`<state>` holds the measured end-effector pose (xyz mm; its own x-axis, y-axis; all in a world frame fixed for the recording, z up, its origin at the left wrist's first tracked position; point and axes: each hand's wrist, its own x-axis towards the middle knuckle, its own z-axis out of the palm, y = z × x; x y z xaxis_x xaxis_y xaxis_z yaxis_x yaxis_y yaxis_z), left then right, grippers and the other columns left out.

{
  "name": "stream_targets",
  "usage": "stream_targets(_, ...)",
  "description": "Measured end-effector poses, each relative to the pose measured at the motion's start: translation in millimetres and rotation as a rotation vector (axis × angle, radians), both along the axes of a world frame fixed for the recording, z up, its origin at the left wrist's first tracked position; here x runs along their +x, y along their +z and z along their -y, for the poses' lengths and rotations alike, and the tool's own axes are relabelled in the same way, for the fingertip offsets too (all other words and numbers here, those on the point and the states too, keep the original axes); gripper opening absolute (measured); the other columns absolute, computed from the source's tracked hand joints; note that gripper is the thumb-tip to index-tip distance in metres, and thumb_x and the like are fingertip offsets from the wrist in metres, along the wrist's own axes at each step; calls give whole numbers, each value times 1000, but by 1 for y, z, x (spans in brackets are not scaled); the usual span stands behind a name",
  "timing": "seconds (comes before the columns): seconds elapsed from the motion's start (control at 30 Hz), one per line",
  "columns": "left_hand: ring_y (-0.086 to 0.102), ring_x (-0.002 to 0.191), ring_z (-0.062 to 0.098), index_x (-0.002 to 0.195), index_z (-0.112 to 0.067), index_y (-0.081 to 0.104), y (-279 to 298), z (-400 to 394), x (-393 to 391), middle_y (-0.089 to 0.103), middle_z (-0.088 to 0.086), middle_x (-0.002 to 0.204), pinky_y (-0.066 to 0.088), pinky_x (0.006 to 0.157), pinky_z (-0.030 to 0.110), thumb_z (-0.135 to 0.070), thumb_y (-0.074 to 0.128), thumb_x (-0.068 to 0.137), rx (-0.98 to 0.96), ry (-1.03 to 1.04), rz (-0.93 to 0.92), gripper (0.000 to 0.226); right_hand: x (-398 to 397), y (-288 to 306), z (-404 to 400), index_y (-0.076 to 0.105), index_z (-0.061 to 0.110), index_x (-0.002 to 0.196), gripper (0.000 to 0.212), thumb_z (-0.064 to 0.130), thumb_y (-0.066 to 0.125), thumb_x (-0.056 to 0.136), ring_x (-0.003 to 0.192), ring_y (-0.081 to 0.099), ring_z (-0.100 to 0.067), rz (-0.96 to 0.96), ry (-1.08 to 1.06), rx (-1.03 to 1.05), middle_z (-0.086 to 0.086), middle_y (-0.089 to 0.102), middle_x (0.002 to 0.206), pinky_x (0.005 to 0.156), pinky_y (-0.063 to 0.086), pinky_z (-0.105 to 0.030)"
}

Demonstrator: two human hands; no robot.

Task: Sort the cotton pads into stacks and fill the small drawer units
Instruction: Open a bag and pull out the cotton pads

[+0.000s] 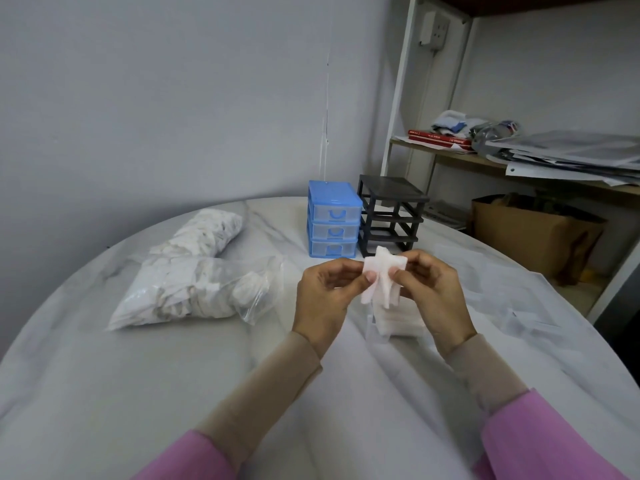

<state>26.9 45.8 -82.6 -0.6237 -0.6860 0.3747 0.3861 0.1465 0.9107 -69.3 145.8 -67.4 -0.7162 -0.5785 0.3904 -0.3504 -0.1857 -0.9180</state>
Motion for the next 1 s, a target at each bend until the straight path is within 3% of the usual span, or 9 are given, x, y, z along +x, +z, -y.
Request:
stream_targets(0.13, 62, 76, 14, 84, -4, 65, 0, 6, 0, 66, 9, 82, 51, 72, 19, -2, 66, 82, 124, 74, -23, 3, -8, 6, -7, 63, 18, 86, 14, 5, 66, 83, 70, 55, 1, -111, -223, -63, 3, 62, 82, 68, 48, -14)
stream_targets(0.3, 61, 82, 21, 82, -8, 61, -6, 13, -2, 65, 12, 85, 52, 69, 23, -3, 64, 84, 226, 187, 44, 7, -18, 8, -15, 66, 14, 89, 10, 12, 71, 80, 65, 50, -4, -474, -515, 64, 3, 62, 83, 61, 40, -13)
stream_targets(0.43, 62, 87, 24, 88, -5, 60, -8, 16, -2, 65, 17, 93, 54, 69, 22, 0, 64, 83, 258, 221, 76, 8, -31, -3, -6, 67, 11, 82, 10, 4, 72, 77, 60, 52, -5, -651, -443, 210, 0, 63, 78, 61, 45, -12)
stream_targets(0.57, 62, 87, 24, 89, -6, 61, -7, 16, -1, 65, 16, 92, 53, 72, 23, -1, 64, 84, 249, 232, 97, 8, -42, -12, 9, 68, 16, 83, 9, 10, 71, 79, 65, 52, -10, -772, -418, 438, 3, 63, 82, 69, 52, -33)
stream_targets(0.63, 62, 86, 23, 86, -7, 61, -4, 16, -1, 65, 16, 92, 53, 74, 25, -1, 64, 84, 249, 229, 101, 7, -44, -12, 15, 68, 18, 86, 8, 13, 70, 80, 72, 54, -12, -814, -414, 496, 3, 64, 84, 71, 52, -34)
stream_targets(0.83, 63, 83, 24, 78, -13, 60, -2, 20, -1, 66, 16, 89, 53, 83, 37, -2, 66, 83, 230, 246, 115, 13, -41, -4, 19, 71, 19, 85, 9, 14, 73, 77, 79, 55, -16, -965, -376, 552, 4, 67, 83, 72, 42, -29)
stream_targets(1.0, 63, 84, 24, 79, -13, 60, -2, 20, 0, 66, 15, 89, 53, 83, 35, -1, 65, 83, 231, 243, 120, 13, -36, -4, 19, 65, 31, 96, 15, 39, 55, 88, 101, 49, -10, -1068, -355, 811, 14, 62, 105, 86, 23, -30)
